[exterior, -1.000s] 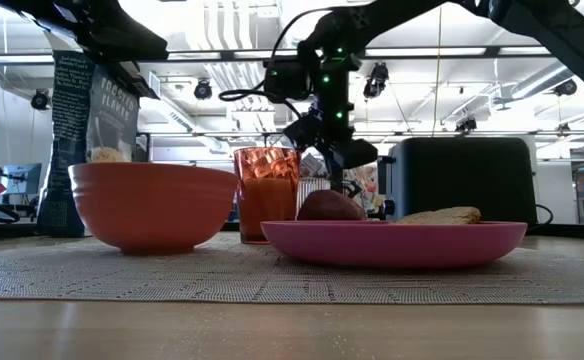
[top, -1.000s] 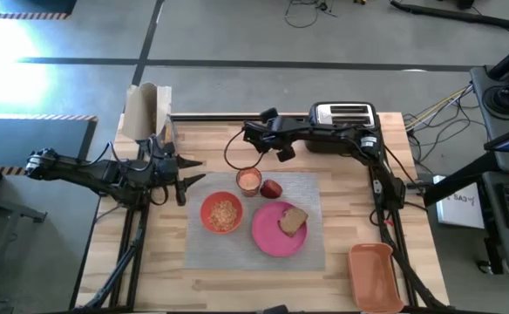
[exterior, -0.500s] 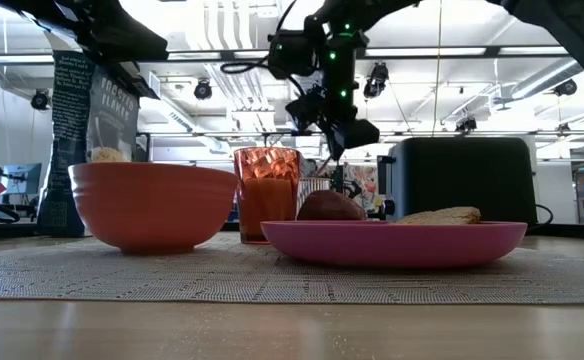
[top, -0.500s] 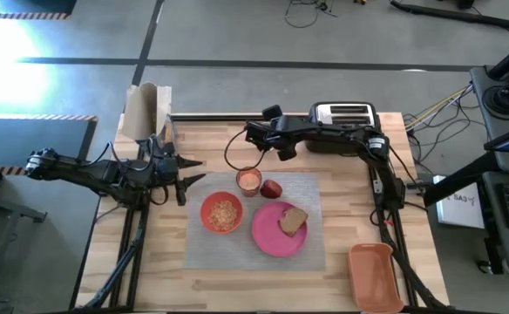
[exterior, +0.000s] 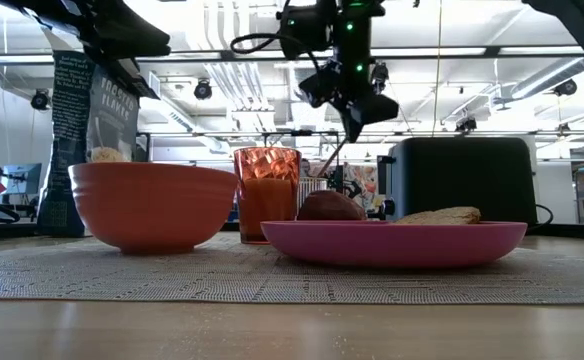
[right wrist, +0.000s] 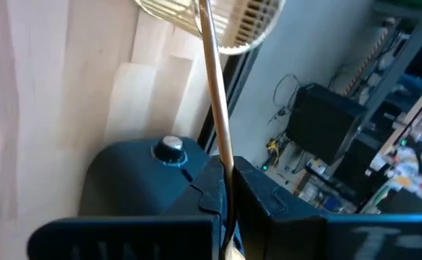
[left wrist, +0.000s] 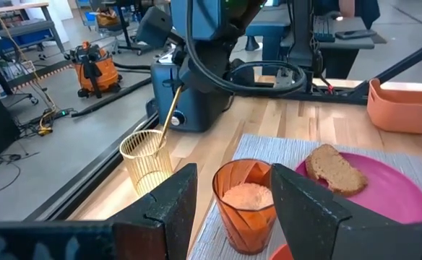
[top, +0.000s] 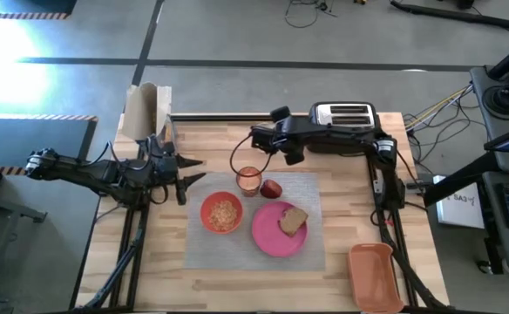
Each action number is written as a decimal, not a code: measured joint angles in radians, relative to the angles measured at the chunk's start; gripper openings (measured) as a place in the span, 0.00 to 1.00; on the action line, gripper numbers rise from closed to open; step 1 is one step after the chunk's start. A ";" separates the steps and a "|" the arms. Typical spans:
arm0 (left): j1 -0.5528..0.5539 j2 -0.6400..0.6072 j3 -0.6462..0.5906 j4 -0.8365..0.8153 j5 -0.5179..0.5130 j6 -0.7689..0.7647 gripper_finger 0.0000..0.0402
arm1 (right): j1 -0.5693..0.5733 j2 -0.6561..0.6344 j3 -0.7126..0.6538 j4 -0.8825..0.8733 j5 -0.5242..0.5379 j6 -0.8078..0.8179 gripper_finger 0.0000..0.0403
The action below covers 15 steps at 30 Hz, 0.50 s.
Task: Arrange a breakfast setting
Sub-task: Put the yellow spoon from the orange cup on the gray placemat
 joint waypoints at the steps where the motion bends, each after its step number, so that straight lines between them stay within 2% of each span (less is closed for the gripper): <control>1: 0.000 0.000 0.000 0.006 0.000 0.000 0.40 | 0.001 -0.006 0.000 -0.006 0.003 0.015 0.02; 8: 0.000 0.017 0.001 0.012 0.000 -0.007 0.40 | 0.006 -0.063 0.000 -0.011 0.004 0.072 0.02; 15: 0.000 0.088 0.001 0.012 0.000 -0.026 0.40 | 0.034 -0.116 0.000 0.006 0.003 0.175 0.02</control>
